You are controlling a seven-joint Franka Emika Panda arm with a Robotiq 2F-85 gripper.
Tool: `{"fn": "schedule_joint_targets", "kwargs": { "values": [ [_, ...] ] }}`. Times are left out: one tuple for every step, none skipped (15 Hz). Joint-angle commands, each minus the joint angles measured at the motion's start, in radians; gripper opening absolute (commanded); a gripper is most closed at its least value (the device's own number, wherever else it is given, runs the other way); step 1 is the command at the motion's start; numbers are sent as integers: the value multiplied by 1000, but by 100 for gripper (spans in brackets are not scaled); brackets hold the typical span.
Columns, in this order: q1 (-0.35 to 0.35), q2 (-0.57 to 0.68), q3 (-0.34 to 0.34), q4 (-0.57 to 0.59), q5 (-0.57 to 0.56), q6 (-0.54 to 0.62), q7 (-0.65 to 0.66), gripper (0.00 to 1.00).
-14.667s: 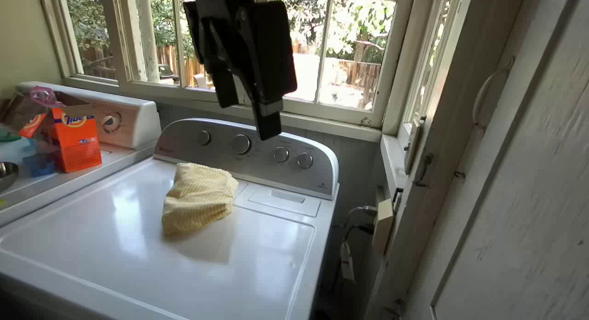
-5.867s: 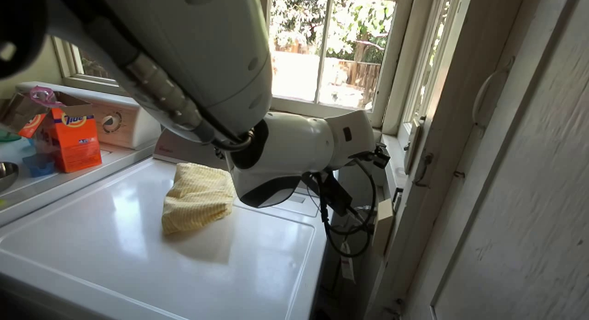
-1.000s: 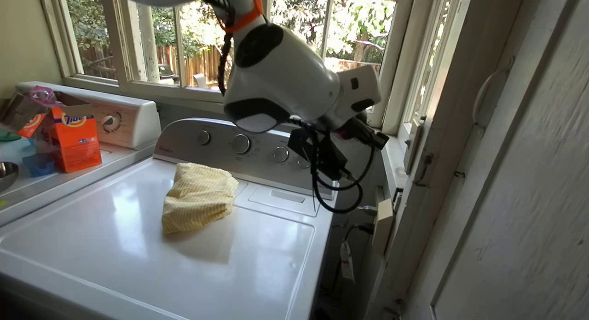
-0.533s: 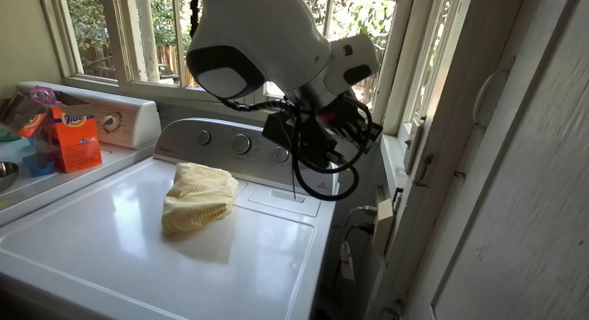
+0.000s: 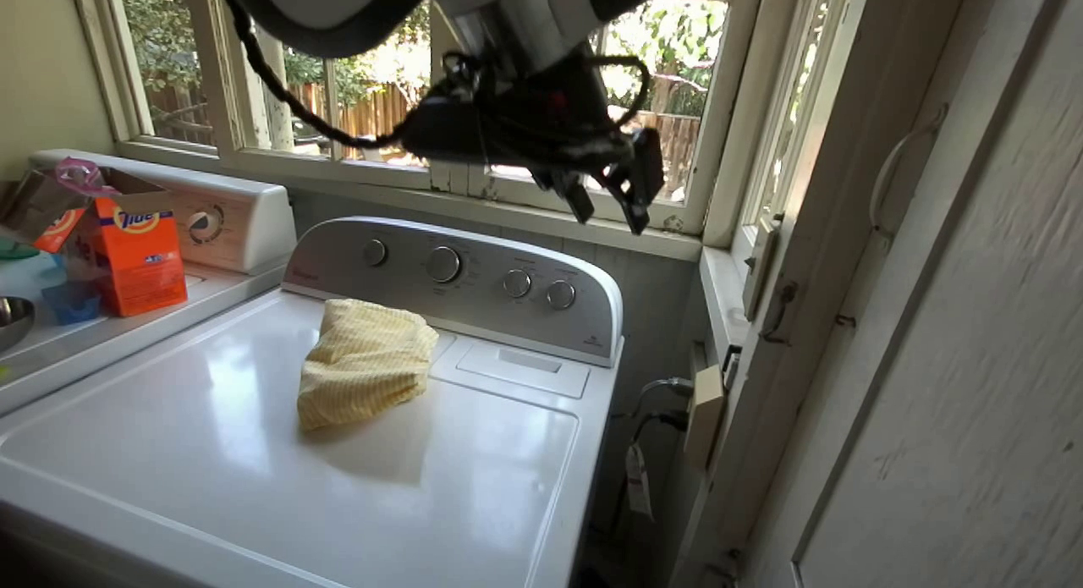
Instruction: Flip the switch on the wall
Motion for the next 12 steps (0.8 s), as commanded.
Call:
{"fn": "schedule_joint_targets", "kwargs": {
  "values": [
    [-63, 175, 19, 110, 36, -249, 41, 99],
    [-69, 213, 8, 146, 43, -290, 57, 100],
    [-76, 251, -7, 184, 42, -326, 75, 100],
    [-90, 291, -18, 217, 33, -336, 104, 100],
    [-107, 327, -29, 248, 21, -331, 143, 100],
    [-84, 264, -5, 212, 30, -283, 91, 100],
    [-90, 295, -19, 239, 24, -293, 113, 100],
    [-93, 317, -27, 251, 21, -303, 127, 100],
    [-96, 329, -29, 255, 17, -309, 134, 100],
    [-97, 333, -29, 254, 17, -310, 137, 100],
    [-99, 332, -28, 252, 17, -310, 137, 100],
    [-101, 331, -28, 250, 17, -310, 137, 100]
  ]
}}
